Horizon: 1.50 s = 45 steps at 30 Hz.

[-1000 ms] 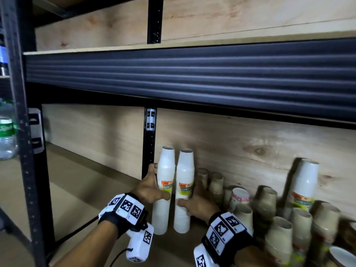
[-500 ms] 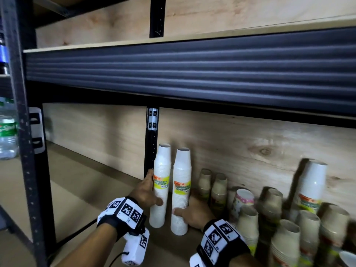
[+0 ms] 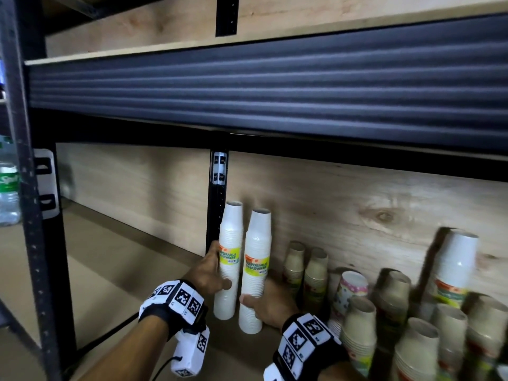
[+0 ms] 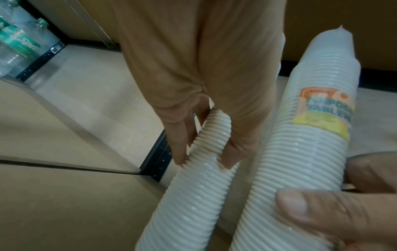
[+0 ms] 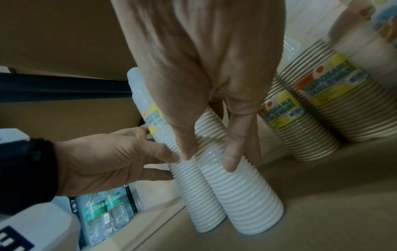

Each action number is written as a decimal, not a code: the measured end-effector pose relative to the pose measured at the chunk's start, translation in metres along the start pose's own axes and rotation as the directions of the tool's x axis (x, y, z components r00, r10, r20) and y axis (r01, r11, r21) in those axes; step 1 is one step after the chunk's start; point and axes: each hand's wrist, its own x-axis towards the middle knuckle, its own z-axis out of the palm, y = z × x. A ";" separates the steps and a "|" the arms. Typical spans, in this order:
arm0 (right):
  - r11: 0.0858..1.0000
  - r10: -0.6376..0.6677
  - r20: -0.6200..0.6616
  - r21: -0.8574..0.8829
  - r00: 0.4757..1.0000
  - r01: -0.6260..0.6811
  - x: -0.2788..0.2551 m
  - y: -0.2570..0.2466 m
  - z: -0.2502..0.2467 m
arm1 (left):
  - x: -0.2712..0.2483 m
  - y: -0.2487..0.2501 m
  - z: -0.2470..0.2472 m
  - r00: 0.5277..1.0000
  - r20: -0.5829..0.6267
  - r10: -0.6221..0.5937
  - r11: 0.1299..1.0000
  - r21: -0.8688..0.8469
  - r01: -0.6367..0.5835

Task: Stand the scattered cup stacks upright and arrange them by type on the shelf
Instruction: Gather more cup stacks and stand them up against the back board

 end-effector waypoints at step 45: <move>0.946 0.027 -0.089 -0.319 0.996 -0.054 -0.078 -0.050 -0.149 | -0.042 0.133 0.037 0.992 0.107 -0.069 0.880 0.475 0.010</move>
